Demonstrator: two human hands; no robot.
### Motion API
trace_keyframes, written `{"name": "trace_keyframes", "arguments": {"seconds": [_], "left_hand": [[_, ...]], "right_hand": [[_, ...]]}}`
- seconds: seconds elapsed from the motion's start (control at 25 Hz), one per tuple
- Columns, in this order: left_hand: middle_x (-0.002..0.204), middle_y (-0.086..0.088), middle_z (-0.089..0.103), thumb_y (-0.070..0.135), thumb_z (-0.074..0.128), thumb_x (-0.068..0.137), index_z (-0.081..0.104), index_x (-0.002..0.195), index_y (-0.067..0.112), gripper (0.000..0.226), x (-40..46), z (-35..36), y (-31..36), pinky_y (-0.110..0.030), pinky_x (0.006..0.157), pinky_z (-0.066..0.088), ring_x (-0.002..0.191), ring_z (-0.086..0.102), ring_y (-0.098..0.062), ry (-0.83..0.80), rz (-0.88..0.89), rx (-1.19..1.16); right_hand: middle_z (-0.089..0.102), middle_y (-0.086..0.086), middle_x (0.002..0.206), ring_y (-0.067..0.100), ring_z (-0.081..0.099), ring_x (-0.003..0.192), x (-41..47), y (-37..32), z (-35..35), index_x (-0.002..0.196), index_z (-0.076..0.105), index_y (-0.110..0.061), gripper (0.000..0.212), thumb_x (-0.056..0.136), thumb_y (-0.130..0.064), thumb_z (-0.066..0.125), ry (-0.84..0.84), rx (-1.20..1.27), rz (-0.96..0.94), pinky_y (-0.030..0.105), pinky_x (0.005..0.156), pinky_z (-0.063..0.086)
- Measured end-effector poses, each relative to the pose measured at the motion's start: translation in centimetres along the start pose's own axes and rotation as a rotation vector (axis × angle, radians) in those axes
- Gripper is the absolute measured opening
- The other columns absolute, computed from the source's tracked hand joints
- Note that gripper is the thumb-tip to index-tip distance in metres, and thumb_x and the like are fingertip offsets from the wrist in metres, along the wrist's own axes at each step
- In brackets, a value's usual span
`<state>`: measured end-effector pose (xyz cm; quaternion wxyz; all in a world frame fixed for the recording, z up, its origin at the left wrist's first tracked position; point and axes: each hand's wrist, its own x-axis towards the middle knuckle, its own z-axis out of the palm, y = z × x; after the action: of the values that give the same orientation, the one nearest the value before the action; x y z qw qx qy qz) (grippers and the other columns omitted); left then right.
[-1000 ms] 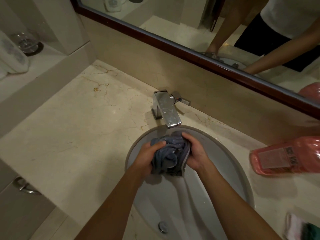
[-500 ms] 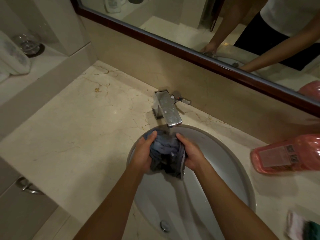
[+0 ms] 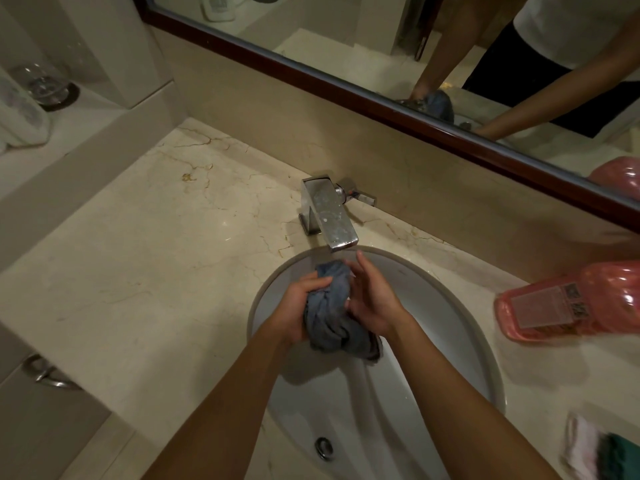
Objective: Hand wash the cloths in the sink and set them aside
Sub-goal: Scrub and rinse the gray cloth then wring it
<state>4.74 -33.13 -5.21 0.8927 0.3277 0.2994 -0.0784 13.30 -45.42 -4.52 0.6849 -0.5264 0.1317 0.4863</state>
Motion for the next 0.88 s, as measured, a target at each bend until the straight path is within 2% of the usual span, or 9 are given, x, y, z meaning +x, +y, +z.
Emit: {"name": "trace_keyframes", "arguments": {"seconds": [0.12,0.24,0.32,0.44,0.52,0.56,0.64,0.76,0.88], "left_hand": [[0.105,-0.023,0.073,0.04,0.057,0.095,0.077,0.099,-0.002,0.047,0.8,0.9,0.5,-0.038,0.083,0.056,0.091,0.073,-0.032,0.085,-0.098,-0.03],[0.106,-0.026,0.073,0.048,0.048,0.1,0.076,0.098,-0.003,0.059,2.2,1.1,1.0,-0.045,0.092,0.054,0.098,0.072,-0.037,0.274,-0.12,0.105],[0.109,-0.027,0.071,0.043,0.049,0.099,0.071,0.109,-0.005,0.053,2.9,1.3,0.9,-0.051,0.102,0.051,0.106,0.068,-0.041,0.359,-0.077,0.168],[0.096,-0.021,0.075,0.04,0.053,0.096,0.073,0.101,0.0,0.045,3.3,1.8,0.3,-0.046,0.088,0.058,0.092,0.073,-0.035,0.424,-0.004,0.206],[0.083,-0.015,0.076,0.041,0.051,0.098,0.072,0.088,0.007,0.041,3.4,1.9,-0.2,-0.039,0.076,0.059,0.079,0.074,-0.029,0.452,0.025,0.203],[0.084,-0.014,0.076,0.042,0.047,0.1,0.071,0.088,0.009,0.042,3.2,1.8,-0.5,-0.041,0.081,0.059,0.083,0.073,-0.03,0.459,0.018,0.209],[0.092,-0.015,0.076,0.044,0.041,0.101,0.072,0.095,0.011,0.047,2.8,1.2,-1.2,-0.046,0.094,0.055,0.099,0.07,-0.035,0.467,-0.019,0.246],[0.114,-0.015,0.071,0.056,0.037,0.102,0.068,0.117,0.013,0.055,2.4,0.2,-2.5,-0.047,0.099,0.051,0.111,0.064,-0.036,0.512,-0.022,0.247],[0.13,-0.02,0.064,0.069,0.035,0.097,0.062,0.133,0.012,0.073,1.7,-0.2,-3.1,-0.04,0.085,0.055,0.114,0.062,-0.036,0.454,-0.083,0.052]], "right_hand": [[0.075,0.016,0.111,0.028,0.073,0.103,-0.4,0.3,0.5,0.103,0.081,-0.013,0.05,0.093,-0.056,0.056,-0.071,-0.084,0.094,0.036,0.078,0.061],[0.074,0.016,0.113,0.031,0.071,0.106,-0.3,-0.2,-0.2,0.118,0.071,-0.009,0.049,0.093,-0.049,0.061,-0.035,-0.246,0.065,0.043,0.093,0.057],[0.074,0.017,0.112,0.032,0.072,0.104,-0.2,-0.7,-0.5,0.119,0.068,-0.006,0.043,0.095,-0.042,0.061,-0.006,-0.255,0.07,0.044,0.092,0.057],[0.074,0.02,0.11,0.031,0.074,0.099,-0.1,-0.8,-0.3,0.115,0.068,-0.001,0.042,0.095,-0.038,0.062,0.046,-0.043,0.097,0.038,0.08,0.059],[0.071,0.024,0.117,0.035,0.07,0.108,0.0,-0.5,-0.3,0.123,0.064,0.003,0.05,0.096,-0.04,0.06,0.064,0.098,0.087,0.042,0.091,0.055],[0.069,0.026,0.12,0.037,0.068,0.112,0.0,-0.4,-0.4,0.126,0.061,0.004,0.054,0.097,-0.042,0.059,0.065,0.147,0.087,0.045,0.096,0.053],[0.067,0.026,0.124,0.038,0.065,0.116,-0.1,-0.2,-0.6,0.129,0.06,0.003,0.058,0.098,-0.046,0.054,0.032,0.227,0.091,0.046,0.099,0.05],[0.066,0.023,0.128,0.036,0.065,0.117,-0.6,0.3,-0.4,0.134,0.058,-0.005,0.052,0.094,-0.038,0.061,-0.047,0.284,0.046,0.047,0.099,0.05],[0.065,0.026,0.126,0.04,0.064,0.118,-0.9,0.7,-0.1,0.133,0.054,-0.014,0.05,0.085,-0.013,0.065,-0.034,0.389,-0.035,0.052,0.096,0.052]]}}
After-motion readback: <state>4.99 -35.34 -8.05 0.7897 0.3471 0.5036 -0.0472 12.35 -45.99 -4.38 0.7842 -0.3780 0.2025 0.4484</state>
